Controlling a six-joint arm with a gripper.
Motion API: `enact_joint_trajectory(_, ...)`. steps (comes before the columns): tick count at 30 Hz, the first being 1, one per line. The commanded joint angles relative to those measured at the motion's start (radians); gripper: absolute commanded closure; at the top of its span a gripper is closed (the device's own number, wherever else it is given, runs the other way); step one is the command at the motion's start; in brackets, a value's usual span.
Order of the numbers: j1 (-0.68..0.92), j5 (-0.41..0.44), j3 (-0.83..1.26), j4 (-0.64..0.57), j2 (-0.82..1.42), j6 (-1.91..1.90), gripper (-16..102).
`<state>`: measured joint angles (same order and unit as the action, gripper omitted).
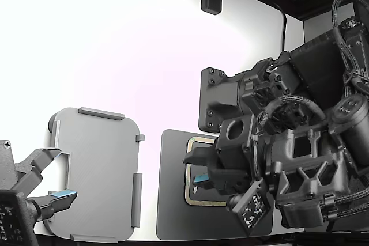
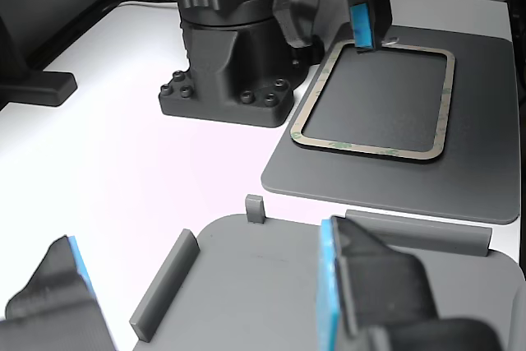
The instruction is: Move top rectangular frame to the holder.
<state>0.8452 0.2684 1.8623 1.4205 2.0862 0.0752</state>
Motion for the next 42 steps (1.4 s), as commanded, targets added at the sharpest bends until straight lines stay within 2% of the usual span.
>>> enact_joint_trajectory(1, 0.000, -0.037, -0.057, 0.032, -0.025, 0.037, -14)
enact_joint_trajectory(3, 0.003, -0.072, -0.071, 0.063, -0.057, 0.066, -14)
enact_joint_trajectory(10, 0.077, -0.066, -0.064, 0.098, -0.112, 0.054, -14)
enact_joint_trajectory(13, 0.100, -0.100, -0.044, 0.106, -0.137, 0.100, -14)
enact_joint_trajectory(18, 0.137, -0.160, -0.011, 0.064, -0.199, 0.167, -14)
enact_joint_trajectory(25, 0.179, -0.167, 0.034, 0.035, -0.224, 0.195, -13)
enact_joint_trajectory(30, 0.189, -0.152, 0.129, -0.031, -0.199, 0.183, -13)
enact_joint_trajectory(37, 0.189, -0.176, 0.227, -0.109, -0.170, 0.199, -5)
enact_joint_trajectory(42, 0.184, -0.199, 0.245, -0.115, -0.161, 0.222, 3)
